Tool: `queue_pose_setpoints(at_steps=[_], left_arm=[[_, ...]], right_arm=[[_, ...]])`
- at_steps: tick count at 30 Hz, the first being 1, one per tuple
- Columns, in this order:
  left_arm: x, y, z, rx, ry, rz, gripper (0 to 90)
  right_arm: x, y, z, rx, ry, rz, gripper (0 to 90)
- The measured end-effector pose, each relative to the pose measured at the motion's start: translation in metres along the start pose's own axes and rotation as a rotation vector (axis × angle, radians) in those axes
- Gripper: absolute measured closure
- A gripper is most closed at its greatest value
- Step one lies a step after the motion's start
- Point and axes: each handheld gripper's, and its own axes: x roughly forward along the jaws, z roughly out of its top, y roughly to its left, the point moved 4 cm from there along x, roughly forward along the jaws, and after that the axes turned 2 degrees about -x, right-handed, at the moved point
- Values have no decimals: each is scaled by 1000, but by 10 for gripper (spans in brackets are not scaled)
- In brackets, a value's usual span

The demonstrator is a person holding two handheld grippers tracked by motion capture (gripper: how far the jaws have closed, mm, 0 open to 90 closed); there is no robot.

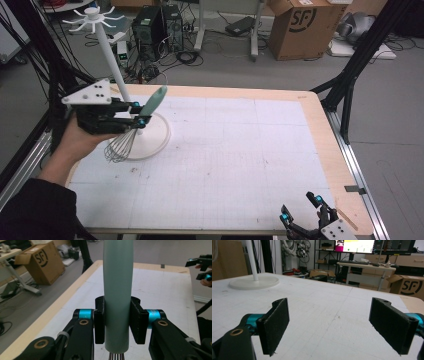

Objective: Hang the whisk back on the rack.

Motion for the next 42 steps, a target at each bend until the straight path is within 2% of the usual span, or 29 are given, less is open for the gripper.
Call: queue_pose_setpoints(at_steps=[6,13,19,22,34,39,42], left_arm=[[-28,11,9,-32,-78,38,692],[-48,27,13,-61,-125,86,692],[-70,38,18,-91,-213,125,692],[-82,45,16,-105,-224,161,692],[-109,59,12,-142,-300,213,692],[-115,63,11,-144,-299,246,692],[-116,68,7,-150,-281,267,692]], right_arm=[[1,1,0,-6,5,0,157],[1,0,0,-3,2,1,158],[1,1,-1,1,5,9,158],[1,1,0,-5,0,11,157],[1,2,0,3,-13,27,150],[1,2,0,4,-12,25,151],[0,2,0,6,-11,22,151]])
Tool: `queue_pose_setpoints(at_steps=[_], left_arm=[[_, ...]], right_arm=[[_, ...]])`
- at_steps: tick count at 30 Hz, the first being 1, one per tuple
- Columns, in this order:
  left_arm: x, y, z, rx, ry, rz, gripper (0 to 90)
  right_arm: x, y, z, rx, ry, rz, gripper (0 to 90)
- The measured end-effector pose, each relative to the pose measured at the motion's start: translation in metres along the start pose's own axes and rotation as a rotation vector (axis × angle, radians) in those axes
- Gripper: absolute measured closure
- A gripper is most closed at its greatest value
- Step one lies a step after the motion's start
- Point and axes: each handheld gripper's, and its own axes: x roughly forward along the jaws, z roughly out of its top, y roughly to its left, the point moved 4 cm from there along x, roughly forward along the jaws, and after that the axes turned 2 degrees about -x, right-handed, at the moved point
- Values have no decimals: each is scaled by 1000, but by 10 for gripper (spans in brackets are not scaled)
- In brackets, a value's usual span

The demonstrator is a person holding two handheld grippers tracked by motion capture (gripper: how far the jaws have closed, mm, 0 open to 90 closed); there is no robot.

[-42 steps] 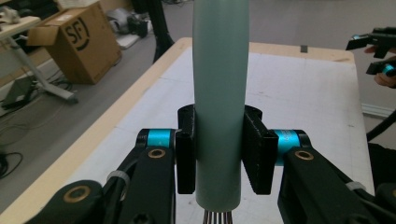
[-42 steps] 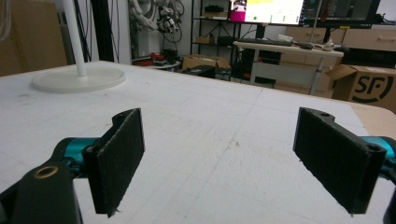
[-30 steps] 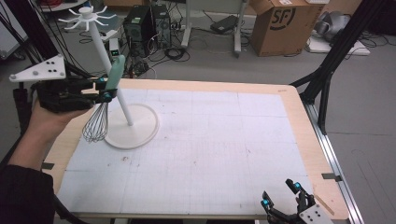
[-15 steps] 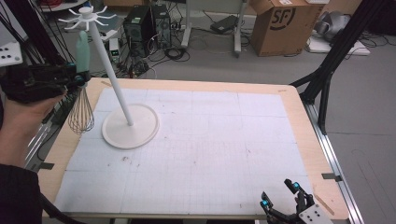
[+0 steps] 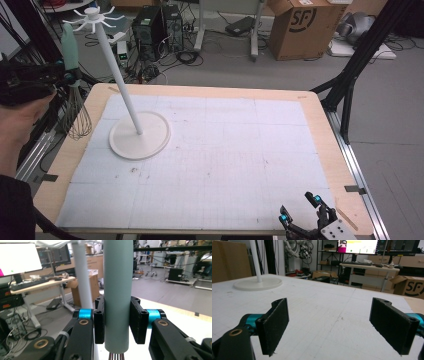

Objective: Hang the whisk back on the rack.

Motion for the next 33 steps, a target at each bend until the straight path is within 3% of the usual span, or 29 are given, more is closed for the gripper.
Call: queue_pose_setpoints(at_steps=[16,23,33], left_arm=[[9,10,-3,10,16,79,691],[7,13,-2,-7,-17,83,691],[4,20,-3,-17,-21,95,691]], right_arm=[[0,0,0,-4,1,3,151],[0,1,0,-4,2,6,152],[0,1,0,-4,3,7,152]])
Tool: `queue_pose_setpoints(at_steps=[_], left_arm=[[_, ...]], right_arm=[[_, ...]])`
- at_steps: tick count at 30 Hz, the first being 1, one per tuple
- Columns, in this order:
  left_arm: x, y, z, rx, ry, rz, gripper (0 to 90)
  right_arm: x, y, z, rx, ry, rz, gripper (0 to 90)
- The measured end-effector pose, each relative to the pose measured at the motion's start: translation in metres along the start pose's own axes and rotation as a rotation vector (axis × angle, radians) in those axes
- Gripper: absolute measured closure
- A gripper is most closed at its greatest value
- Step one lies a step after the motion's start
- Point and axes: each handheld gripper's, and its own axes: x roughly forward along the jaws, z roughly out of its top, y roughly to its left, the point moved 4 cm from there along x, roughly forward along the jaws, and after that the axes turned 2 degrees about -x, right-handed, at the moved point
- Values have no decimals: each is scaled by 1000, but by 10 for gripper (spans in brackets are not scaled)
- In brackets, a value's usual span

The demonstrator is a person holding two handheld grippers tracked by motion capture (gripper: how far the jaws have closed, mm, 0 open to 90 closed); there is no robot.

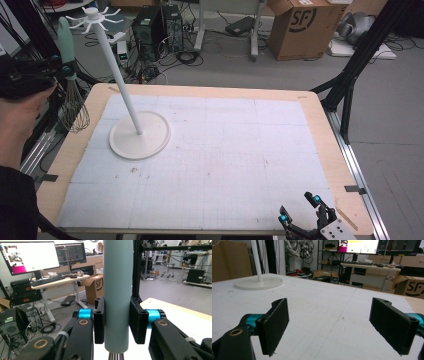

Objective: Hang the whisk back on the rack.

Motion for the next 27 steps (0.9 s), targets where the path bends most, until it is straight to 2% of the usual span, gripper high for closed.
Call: queue_pose_setpoints(at_steps=[3,9,17,27], left_arm=[[-3,3,2,-15,-25,-1,690],[-4,7,-2,-12,4,7,691],[10,6,-6,0,55,-1,690],[24,3,-11,-12,52,-11,690]], right_arm=[[0,0,0,-1,0,-2,152],[0,0,0,-1,0,-1,152],[0,0,0,-2,0,-3,152],[-1,-1,0,1,0,-4,152]])
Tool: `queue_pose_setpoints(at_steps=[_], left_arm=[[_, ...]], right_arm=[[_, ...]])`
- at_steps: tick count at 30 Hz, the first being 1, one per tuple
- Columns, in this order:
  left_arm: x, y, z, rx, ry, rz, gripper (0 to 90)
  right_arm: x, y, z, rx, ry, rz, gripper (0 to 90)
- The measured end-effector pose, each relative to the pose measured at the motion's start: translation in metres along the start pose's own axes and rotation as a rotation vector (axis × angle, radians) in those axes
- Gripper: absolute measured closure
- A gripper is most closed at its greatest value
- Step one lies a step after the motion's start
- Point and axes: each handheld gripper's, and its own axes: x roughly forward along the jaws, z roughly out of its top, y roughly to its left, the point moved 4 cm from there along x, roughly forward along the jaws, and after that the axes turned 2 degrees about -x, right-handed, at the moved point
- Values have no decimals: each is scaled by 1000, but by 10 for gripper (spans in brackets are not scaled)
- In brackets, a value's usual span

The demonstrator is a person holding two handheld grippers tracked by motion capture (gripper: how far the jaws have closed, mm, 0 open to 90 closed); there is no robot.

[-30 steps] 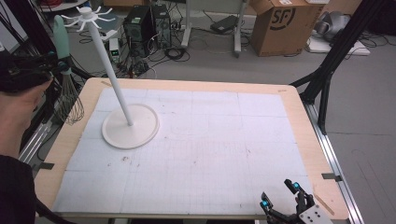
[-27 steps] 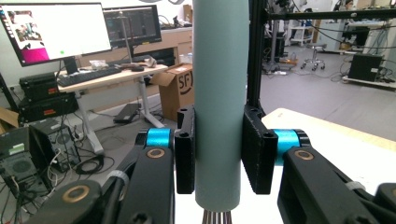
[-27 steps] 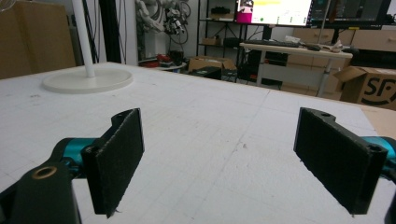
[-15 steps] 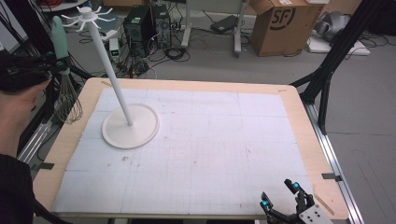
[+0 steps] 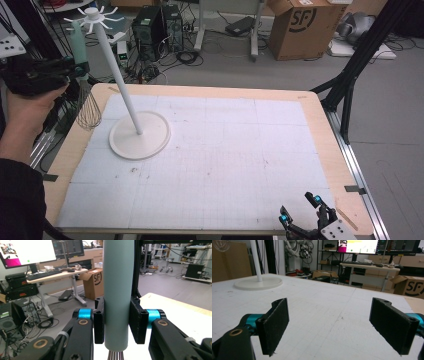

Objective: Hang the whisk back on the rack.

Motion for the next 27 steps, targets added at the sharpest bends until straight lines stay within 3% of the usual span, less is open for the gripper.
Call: queue_pose_setpoints(at_steps=[4,6,12,17,22,27], left_arm=[[1,-1,-5,-18,-21,-8,690],[1,-1,-8,-39,-49,-35,689],[-2,-1,-15,-60,-112,-63,688],[-6,-2,-18,-46,-141,-52,671],[-14,-1,-23,-49,-159,-35,469],[-24,-4,-30,-55,-183,-42,385]], right_arm=[[0,0,0,1,-3,1,152],[-1,0,0,0,-2,0,152],[0,1,0,3,3,-1,152],[0,0,0,0,4,-3,152],[0,0,0,-3,5,-3,152],[0,1,-1,-3,7,-1,153]])
